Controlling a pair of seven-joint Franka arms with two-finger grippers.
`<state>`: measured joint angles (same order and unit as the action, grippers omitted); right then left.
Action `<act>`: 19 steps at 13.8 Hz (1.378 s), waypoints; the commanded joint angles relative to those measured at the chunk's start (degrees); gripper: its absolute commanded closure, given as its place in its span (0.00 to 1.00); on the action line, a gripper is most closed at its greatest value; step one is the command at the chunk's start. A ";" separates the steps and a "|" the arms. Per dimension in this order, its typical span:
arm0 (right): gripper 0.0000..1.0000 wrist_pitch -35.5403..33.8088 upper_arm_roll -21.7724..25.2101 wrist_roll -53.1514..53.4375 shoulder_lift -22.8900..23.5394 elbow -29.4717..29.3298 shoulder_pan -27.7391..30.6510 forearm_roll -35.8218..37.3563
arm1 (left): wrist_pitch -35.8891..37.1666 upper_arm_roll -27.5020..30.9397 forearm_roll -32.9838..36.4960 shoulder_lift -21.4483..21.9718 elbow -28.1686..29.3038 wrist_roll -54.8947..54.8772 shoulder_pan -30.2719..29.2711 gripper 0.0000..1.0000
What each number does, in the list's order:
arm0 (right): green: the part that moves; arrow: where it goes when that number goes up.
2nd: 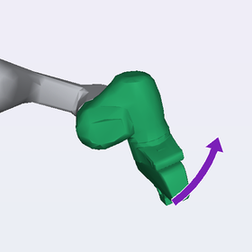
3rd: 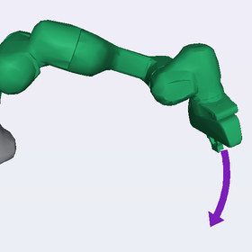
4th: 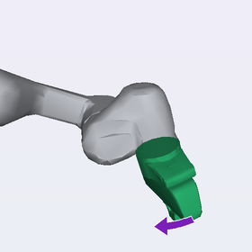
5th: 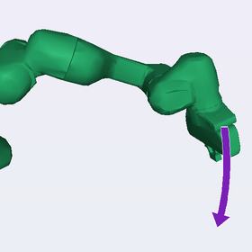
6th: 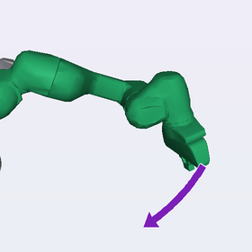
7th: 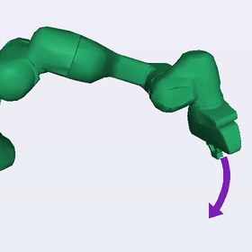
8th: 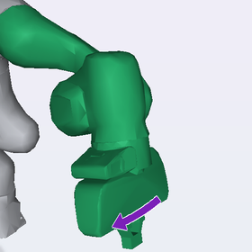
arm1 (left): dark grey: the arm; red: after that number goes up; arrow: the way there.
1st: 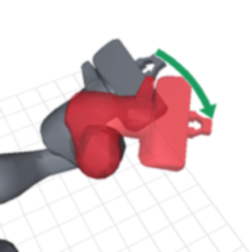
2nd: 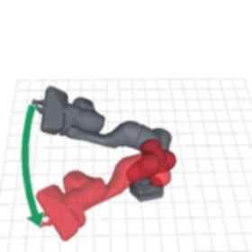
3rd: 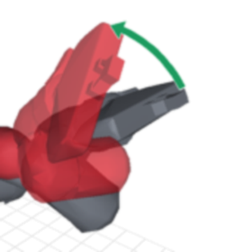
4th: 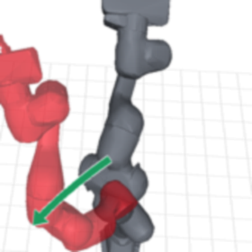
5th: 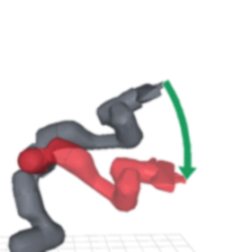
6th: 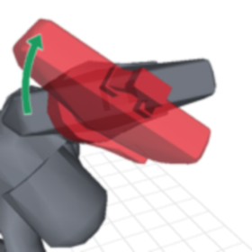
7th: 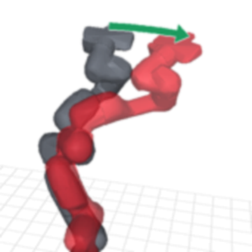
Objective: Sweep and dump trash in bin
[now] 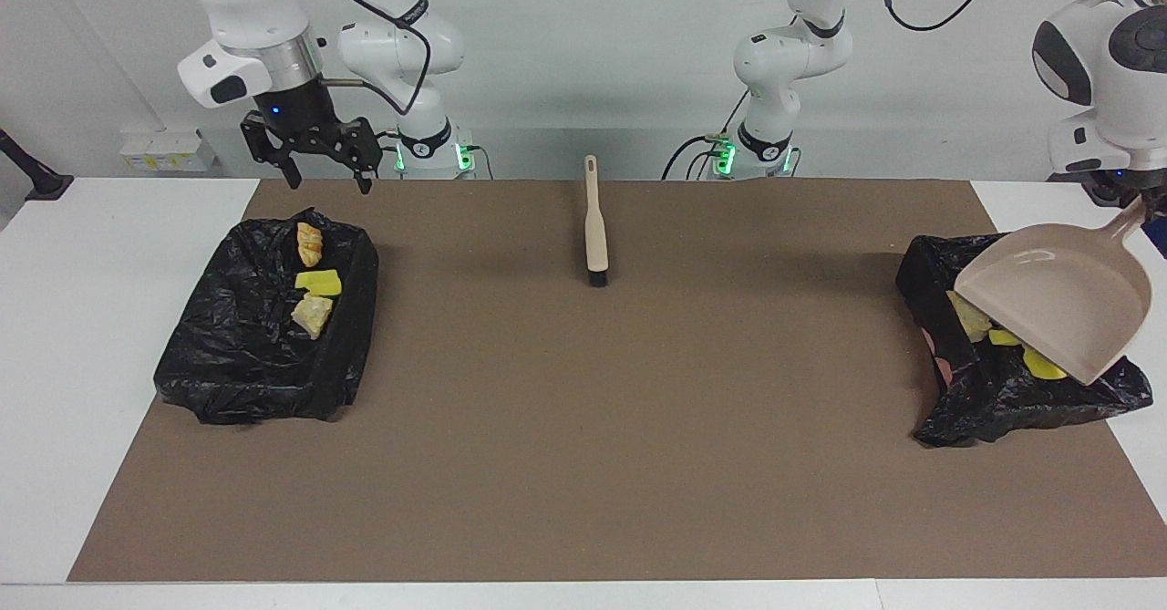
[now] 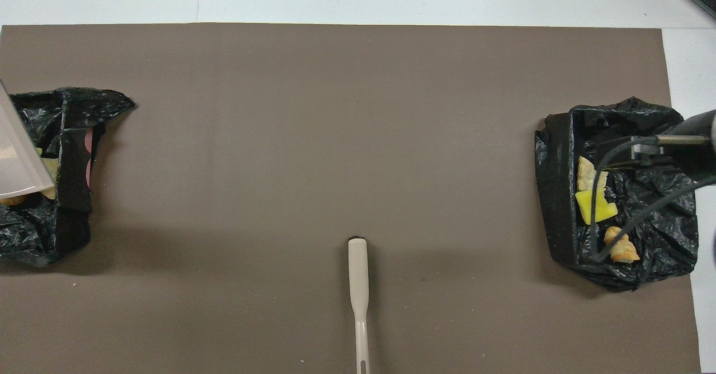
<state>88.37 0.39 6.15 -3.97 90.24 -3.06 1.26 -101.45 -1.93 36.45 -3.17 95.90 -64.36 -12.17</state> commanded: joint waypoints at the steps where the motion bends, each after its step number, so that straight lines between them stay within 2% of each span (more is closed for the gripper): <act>1: 0.00 -2.33 1.28 -4.74 0.11 -1.56 0.16 0.59 | 2.56 0.18 -8.11 1.14 1.22 9.91 2.15 1.00; 5: 0.00 -2.41 1.46 -4.74 -0.69 -0.15 0.34 0.41 | 3.53 0.09 -21.04 1.67 1.93 26.18 6.44 1.00; 7: 0.00 -2.67 1.46 -4.83 -0.60 -0.32 0.95 0.41 | 4.32 0.09 -24.39 1.76 2.10 36.53 10.04 1.00; 9: 0.00 -2.85 1.55 -4.92 -0.60 -0.41 1.22 0.41 | 4.59 0.09 -28.96 2.02 2.28 50.93 14.96 1.00; 13: 0.00 -2.68 2.16 -6.50 -0.69 -0.24 2.27 1.20 | 2.84 0.09 -36.61 1.85 2.19 71.25 25.15 1.00; 16: 0.00 -2.85 2.08 -6.50 -0.77 -0.15 2.27 1.11 | -1.10 0.09 -37.59 0.18 2.45 79.10 32.71 1.00; 19: 0.00 -2.85 2.08 -6.50 -1.04 0.12 2.27 1.11 | -7.78 0.09 -39.08 -3.85 3.16 87.46 39.13 1.00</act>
<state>86.52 2.80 1.52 -4.07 89.47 -1.27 1.37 -104.91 -3.08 -1.13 -5.00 97.94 19.47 23.30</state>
